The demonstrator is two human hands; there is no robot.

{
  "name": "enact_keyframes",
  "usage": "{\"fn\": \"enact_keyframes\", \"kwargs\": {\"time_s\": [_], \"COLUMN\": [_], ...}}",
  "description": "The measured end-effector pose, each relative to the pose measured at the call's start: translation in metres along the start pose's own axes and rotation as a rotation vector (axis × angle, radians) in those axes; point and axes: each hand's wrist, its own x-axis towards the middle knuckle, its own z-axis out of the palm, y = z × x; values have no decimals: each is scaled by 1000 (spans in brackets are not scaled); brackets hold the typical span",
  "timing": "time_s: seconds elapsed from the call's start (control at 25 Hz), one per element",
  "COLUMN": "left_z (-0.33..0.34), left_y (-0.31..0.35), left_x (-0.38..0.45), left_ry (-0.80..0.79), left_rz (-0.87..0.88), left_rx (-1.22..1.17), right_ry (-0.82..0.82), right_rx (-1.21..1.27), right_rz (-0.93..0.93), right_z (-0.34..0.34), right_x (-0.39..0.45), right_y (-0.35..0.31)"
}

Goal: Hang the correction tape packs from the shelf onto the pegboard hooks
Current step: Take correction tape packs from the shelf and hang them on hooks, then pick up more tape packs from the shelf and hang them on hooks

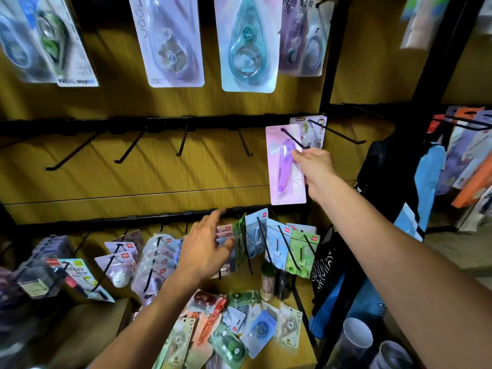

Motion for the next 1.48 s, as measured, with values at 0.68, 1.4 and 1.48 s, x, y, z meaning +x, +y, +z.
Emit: {"fn": "enact_keyframes", "kwargs": {"time_s": [0.68,1.4,1.48], "left_z": [1,144,156], "left_y": [-56,-165,-187], "left_x": [20,-173,-178], "left_ry": [-2,-132,-144], "left_rz": [-24,-722,-784], "left_rx": [20,-350,-329], "right_ry": [112,51,25], "right_rx": [4,-246,-321], "right_rz": [59,360,453], "right_z": [42,-15,-16], "right_x": [52,-194,-188], "right_y": [27,375,407]}}
